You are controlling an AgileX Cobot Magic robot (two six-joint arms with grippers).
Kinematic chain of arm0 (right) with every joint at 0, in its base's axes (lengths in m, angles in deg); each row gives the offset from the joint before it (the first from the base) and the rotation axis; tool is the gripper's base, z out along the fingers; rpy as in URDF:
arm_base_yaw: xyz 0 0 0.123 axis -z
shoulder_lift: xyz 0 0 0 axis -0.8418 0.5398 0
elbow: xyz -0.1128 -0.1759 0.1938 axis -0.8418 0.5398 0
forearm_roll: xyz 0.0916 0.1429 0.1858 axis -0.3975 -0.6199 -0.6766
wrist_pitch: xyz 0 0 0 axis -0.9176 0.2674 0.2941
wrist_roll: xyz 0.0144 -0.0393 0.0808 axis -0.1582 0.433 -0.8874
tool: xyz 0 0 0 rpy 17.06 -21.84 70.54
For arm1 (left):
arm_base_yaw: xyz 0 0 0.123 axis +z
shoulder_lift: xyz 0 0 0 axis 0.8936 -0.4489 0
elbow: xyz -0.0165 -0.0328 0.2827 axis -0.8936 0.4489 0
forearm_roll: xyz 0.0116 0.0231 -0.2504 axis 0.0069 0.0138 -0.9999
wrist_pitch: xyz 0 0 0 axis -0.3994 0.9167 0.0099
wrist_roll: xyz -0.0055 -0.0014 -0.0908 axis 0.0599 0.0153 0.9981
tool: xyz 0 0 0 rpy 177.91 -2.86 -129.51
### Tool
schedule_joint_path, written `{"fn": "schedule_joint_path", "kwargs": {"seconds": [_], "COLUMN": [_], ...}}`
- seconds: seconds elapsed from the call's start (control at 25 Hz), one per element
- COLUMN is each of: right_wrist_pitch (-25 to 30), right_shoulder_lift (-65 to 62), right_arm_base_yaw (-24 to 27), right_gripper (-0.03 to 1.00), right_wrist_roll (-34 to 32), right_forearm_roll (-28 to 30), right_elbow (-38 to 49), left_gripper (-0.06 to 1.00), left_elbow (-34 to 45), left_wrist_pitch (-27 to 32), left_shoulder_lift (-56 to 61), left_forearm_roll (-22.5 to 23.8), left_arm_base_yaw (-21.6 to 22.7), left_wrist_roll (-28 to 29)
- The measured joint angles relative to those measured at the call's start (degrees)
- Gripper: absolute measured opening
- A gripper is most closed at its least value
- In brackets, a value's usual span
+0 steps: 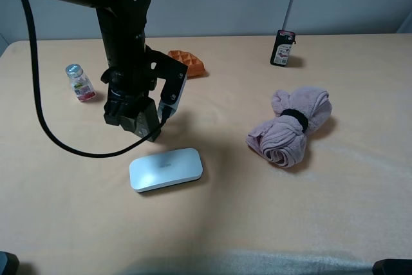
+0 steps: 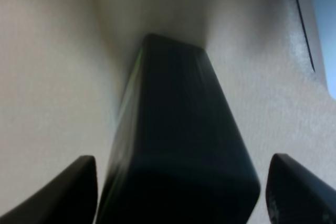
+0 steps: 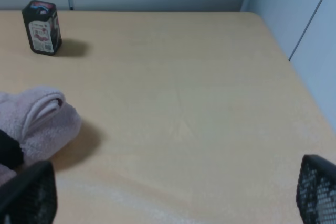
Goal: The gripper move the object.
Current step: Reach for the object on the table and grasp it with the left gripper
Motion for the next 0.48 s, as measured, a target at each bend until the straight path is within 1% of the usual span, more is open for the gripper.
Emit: {"fn": "schedule_joint_path", "kwargs": {"seconds": [0.28,0.36,0.48], "right_wrist_pitch": [0.0,0.0,0.0], "right_shoulder_lift": [0.0,0.0,0.0], "right_arm_base_yaw": [0.0,0.0,0.0], "right_gripper": [0.69,0.69,0.69], "right_wrist_roll": [0.0,0.0,0.0], "right_forearm_roll": [0.0,0.0,0.0], "right_elbow": [0.0,0.0,0.0], "left_gripper": [0.73,0.69,0.58], "left_elbow": [0.0,0.0,0.0], "left_wrist_pitch": [-0.1,-0.2,-0.2], "left_shoulder_lift": [0.0,0.0,0.0], "left_forearm_roll": [-0.5,-0.5,-0.5], "left_arm_base_yaw": [0.0,0.0,0.0], "left_wrist_roll": [0.1,0.1,0.1]}}
